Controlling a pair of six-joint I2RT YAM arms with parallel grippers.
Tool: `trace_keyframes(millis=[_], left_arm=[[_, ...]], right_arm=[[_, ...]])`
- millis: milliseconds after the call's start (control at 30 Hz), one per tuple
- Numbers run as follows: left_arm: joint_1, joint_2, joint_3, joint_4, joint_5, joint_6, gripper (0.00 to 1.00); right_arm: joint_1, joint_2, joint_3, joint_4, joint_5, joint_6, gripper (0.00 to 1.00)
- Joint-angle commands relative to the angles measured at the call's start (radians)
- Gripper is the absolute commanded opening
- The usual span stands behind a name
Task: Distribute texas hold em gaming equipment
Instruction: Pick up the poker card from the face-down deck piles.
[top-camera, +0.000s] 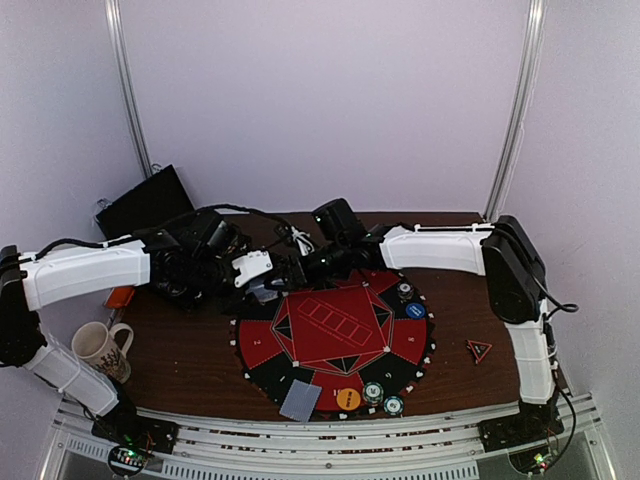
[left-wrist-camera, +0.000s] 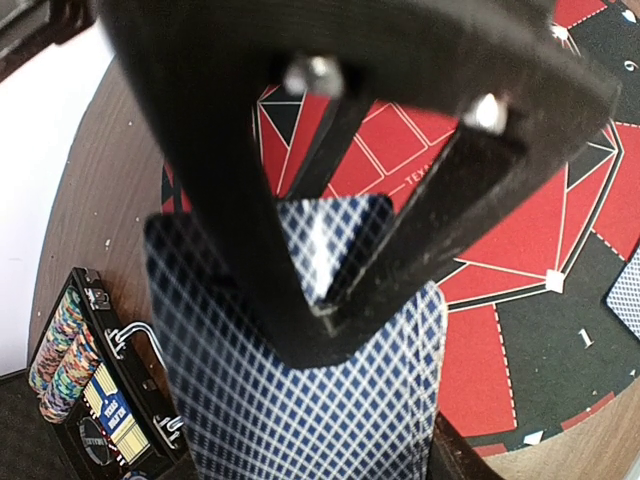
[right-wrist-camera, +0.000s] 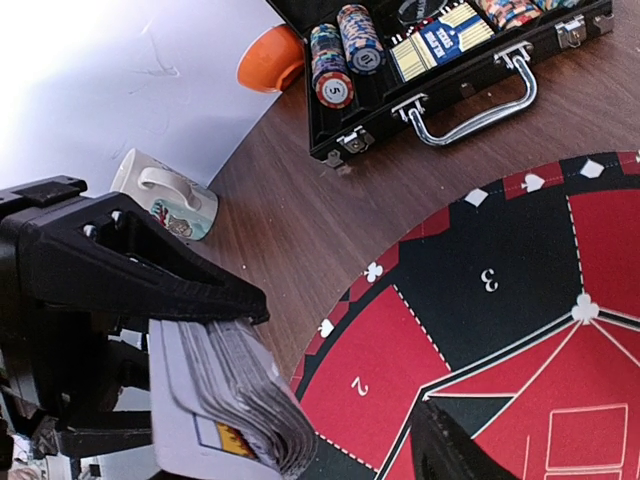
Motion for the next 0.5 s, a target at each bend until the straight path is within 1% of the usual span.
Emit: trace_keyframes(millis=[0, 67, 167, 333, 400, 467], left_arm=[[0.002, -0.002, 0.018, 0.034, 0.011, 0.019, 0.53], [0.002, -0.006, 0.011, 0.041, 0.008, 0.019, 0.53], [0.002, -0.01, 0.002, 0.047, 0.005, 0.013, 0.53], [0.003, -0.013, -0.013, 0.061, 0.005, 0.013, 0.53], [0.003, -0.013, -0.018, 0.066, 0.007, 0.014, 0.53], [0.003, -0.013, -0.019, 0.065, 0.009, 0.015, 0.53]], right_arm=[[-0.005, -0.054, -0.01, -0.086, 0.053, -0.036, 0.52], [-0.004, -0.069, -0.013, -0.087, 0.052, -0.036, 0.43], [-0.005, -0.086, 0.009, -0.127, 0.075, -0.054, 0.24], [-0.006, -0.115, 0.026, -0.2, 0.134, -0.078, 0.11], [-0.006, -0.121, 0.047, -0.262, 0.158, -0.099, 0.02], [-0.006, -0.132, 0.075, -0.325, 0.189, -0.131, 0.0]])
